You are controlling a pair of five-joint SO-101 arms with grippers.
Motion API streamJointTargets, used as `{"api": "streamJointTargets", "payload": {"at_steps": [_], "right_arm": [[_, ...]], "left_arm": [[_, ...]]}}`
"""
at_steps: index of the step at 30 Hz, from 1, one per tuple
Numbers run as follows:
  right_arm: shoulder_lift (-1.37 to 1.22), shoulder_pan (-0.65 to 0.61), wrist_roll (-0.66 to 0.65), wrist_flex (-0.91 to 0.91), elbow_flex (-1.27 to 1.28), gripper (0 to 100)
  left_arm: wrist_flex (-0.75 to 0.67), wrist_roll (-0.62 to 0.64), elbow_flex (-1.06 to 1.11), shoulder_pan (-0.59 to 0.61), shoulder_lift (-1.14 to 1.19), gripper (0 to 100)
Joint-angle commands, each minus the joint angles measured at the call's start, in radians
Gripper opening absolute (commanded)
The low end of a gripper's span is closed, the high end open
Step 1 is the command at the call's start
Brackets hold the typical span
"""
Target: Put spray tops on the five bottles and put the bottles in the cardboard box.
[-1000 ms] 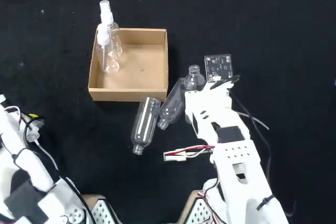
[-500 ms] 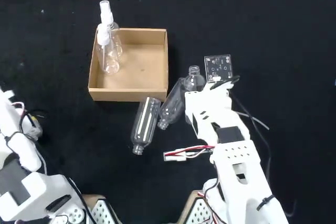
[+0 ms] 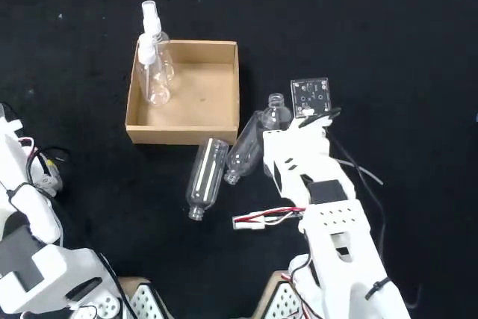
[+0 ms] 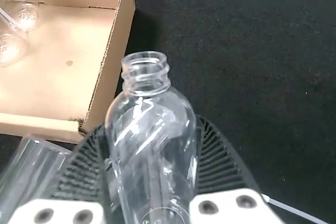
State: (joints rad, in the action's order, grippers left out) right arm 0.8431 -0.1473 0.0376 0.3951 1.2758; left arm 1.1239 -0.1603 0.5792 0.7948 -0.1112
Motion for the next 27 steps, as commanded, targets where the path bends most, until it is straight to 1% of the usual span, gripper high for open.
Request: {"api": "streamJointTargets", "payload": {"at_steps": [1, 6, 11, 16, 20, 24, 25, 27], "right_arm": [[0.053, -0.014, -0.008, -0.028, -0.007, 1.1], [0.053, -0.014, -0.008, -0.028, -0.005, 1.1], [0.053, -0.014, -0.008, -0.029, -0.005, 1.1], [0.053, -0.014, -0.008, -0.029, -0.004, 1.1], [0.053, -0.014, -0.008, -0.029, -0.004, 1.1], [0.053, -0.014, -0.008, -0.029, -0.004, 1.1], [0.053, -0.014, -0.008, -0.031, -0.004, 1.1], [0.053, -0.014, -0.008, -0.031, -0.004, 1.1]], "left_arm": [[-0.041, -0.015, -0.024, -0.005, -0.006, 24], [-0.104, -0.015, -0.013, -0.010, -0.005, 20], [-0.106, -0.017, -0.012, -0.015, -0.002, 19], [-0.112, -0.017, -0.027, -0.016, 0.120, 19], [-0.103, -0.017, -0.062, -0.028, 0.212, 19], [-0.098, -0.017, -0.050, -0.047, 0.213, 19], [-0.077, -0.017, -0.050, -0.058, 0.213, 18], [-0.018, -0.017, -0.056, -0.085, 0.203, 12]]}}
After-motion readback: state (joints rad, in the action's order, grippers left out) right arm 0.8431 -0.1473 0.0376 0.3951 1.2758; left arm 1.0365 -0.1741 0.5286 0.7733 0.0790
